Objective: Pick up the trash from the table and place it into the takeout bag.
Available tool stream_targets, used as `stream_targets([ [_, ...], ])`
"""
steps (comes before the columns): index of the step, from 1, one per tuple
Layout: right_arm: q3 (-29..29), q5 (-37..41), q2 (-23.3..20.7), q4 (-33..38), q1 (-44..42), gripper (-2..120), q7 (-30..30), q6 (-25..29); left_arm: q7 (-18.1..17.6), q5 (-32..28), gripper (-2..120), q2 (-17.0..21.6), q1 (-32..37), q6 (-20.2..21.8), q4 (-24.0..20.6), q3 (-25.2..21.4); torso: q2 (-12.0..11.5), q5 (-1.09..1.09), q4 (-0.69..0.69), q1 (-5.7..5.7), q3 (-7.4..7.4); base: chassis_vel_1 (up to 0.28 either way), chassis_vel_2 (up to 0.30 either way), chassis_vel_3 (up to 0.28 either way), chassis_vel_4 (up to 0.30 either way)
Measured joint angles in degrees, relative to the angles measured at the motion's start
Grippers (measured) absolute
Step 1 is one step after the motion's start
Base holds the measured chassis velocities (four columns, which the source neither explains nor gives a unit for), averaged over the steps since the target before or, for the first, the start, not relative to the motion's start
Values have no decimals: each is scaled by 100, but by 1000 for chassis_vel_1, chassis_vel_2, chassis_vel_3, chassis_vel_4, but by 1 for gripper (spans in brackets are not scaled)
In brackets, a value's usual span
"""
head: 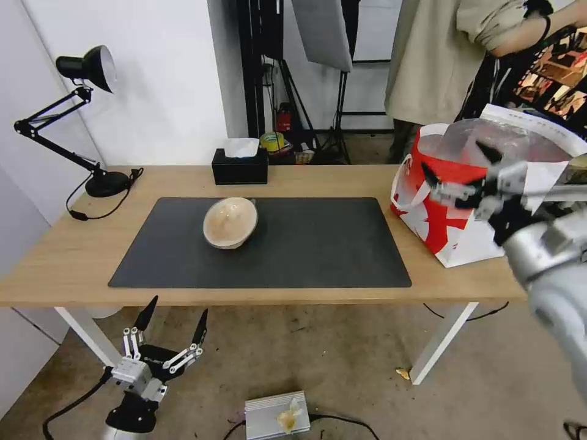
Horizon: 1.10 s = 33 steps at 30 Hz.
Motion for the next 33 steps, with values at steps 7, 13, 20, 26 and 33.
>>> stream_targets([
  [7,129,-441,669,282,-784,100,-212,279,-67,-6,100,1,-14,108,-164,-6,0,-1,2,0,0,0,0,0,0],
  [13,147,-700,1070,456,-1259,100,-374,418,-74,-5,100,19,-49,166,-180,81,0,1,1,0,0,0,0,0,0],
  [20,-3,-1200,1598,604,-1853,100,-666,699,-144,4,100,107,-113,276,-202,221,0,1,0,0,0,0,0,0,0],
  [26,-238,-1585,1997,616,-2103,100,-843,887,-229,3,100,168,-139,417,-359,238,-1,0,1,0,0,0,0,0,0],
  [33,-519,-1969,2332,581,-2286,100,-996,1101,-269,8,100,191,-177,543,-489,257,0,1,0,0,0,0,0,0,0],
])
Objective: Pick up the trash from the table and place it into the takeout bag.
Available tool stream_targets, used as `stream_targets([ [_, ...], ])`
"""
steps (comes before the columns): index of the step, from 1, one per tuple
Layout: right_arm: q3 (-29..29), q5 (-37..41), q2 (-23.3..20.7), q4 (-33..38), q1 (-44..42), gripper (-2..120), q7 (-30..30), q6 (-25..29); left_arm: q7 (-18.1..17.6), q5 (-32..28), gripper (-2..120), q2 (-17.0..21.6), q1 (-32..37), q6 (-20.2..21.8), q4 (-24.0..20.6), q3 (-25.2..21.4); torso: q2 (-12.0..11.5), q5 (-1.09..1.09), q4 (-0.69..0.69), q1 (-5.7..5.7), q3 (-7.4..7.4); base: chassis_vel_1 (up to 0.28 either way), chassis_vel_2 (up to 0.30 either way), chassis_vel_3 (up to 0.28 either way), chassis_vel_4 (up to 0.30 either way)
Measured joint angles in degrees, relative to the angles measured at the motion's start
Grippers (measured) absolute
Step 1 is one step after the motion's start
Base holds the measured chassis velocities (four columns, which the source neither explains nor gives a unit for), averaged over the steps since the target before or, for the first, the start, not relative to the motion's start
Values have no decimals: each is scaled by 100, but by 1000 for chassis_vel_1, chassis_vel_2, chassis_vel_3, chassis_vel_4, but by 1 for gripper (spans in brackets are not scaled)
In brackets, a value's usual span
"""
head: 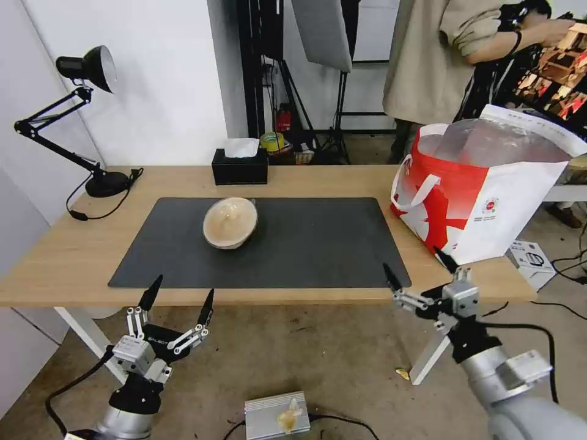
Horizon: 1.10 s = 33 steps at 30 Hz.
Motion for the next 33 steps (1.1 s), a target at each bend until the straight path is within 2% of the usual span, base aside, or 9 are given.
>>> stream_targets([
  [6,-159,-209,199,-111,-115,100,-175,230,-7,16,100,15,-44,130,-43,0,0,0,0,0,0,0,0,0,0],
  [33,-217,-505,219,-247,-148,100,-419,375,25,190,100,82,-168,366,64,174,0,1,0,1,0,0,0,0,0],
])
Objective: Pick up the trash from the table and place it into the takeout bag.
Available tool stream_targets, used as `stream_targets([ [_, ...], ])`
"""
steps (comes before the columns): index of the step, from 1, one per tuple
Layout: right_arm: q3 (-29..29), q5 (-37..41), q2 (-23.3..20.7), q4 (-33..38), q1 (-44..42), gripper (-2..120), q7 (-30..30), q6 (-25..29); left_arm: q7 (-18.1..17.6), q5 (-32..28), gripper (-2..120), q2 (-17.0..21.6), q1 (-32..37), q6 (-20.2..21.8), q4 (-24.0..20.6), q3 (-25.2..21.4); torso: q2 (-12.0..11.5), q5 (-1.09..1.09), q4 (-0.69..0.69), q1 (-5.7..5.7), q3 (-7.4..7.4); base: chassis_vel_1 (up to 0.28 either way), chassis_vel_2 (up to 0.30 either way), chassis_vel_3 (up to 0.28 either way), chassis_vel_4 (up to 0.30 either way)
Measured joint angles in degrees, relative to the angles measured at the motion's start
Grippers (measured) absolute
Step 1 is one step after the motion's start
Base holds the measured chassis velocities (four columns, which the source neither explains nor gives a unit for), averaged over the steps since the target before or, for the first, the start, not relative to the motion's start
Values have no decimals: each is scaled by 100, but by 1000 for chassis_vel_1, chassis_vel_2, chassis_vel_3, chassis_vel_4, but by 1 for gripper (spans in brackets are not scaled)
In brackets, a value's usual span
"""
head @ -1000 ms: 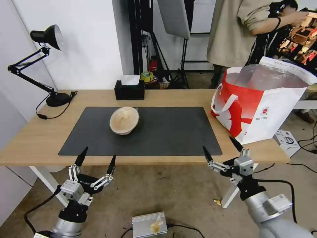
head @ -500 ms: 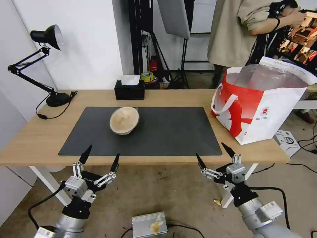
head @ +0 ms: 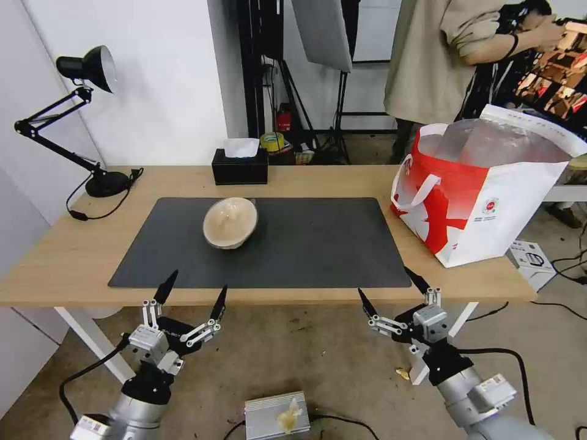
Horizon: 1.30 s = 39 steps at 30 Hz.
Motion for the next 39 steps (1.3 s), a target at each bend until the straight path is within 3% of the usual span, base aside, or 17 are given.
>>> stream_targets([
  [9,10,-12,0,-4,5,100,-2,7,4,2,100,32,-80,13,74,20,0,0,0,0,0,0,0,0,0],
  [21,12,-9,-1,-4,8,100,-2,7,-175,-65,100,584,-706,407,114,354,0,0,0,0,0,0,0,0,0],
  [30,13,-6,-1,-4,9,100,-1,7,-280,-51,100,654,-934,502,133,165,0,0,1,0,0,0,0,0,0],
  [39,13,-3,-2,-2,9,100,2,6,-494,-52,100,1242,-1524,817,573,324,0,0,0,0,0,0,0,0,0],
])
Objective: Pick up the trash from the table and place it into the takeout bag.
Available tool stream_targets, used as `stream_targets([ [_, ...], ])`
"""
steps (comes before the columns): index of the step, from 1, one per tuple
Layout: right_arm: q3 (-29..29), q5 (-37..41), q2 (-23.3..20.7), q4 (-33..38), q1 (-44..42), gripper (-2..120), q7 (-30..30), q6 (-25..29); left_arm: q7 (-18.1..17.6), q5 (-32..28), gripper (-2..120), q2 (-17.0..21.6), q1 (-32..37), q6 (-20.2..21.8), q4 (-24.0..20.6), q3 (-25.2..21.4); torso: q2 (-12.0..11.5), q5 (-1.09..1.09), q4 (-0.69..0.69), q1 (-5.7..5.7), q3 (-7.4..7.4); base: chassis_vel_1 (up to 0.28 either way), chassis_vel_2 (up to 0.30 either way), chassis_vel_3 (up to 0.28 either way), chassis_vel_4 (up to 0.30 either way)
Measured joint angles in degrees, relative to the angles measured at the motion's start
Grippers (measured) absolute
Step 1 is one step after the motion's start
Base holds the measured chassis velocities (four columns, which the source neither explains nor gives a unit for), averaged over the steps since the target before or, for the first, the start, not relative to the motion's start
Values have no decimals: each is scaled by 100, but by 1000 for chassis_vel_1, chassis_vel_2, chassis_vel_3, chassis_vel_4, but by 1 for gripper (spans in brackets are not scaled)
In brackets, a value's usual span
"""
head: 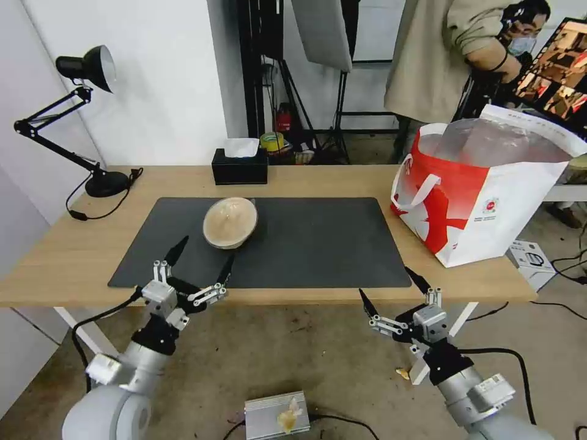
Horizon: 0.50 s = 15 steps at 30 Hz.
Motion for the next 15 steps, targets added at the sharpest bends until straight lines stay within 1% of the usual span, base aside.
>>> stream_targets([
  [1,0,0,0,0,0,100,0,0,0,0,100,0,0,0,0,0,0,0,0,0,0,0,0,0,0],
  [5,0,2,0,0,0,100,2,0,-105,-1,100,354,-264,76,269,85,0,0,0,0,0,0,0,0,0],
  [6,0,2,0,0,0,100,2,0,-105,-1,100,354,-264,76,269,85,0,0,0,0,0,0,0,0,0],
  [7,0,2,0,1,0,100,2,0,-122,-2,100,434,-326,97,317,110,0,0,0,0,0,0,0,0,0],
  [10,0,3,0,1,0,100,2,-1,-193,-14,100,718,-597,145,547,266,0,-1,0,0,0,0,0,0,0],
  [11,0,3,0,1,0,100,2,-1,-193,-14,100,718,-597,145,547,266,0,-1,0,0,0,0,0,0,0],
  [15,0,3,0,1,0,100,2,-2,-282,-114,100,985,-819,168,765,421,0,0,0,0,0,0,0,0,0],
])
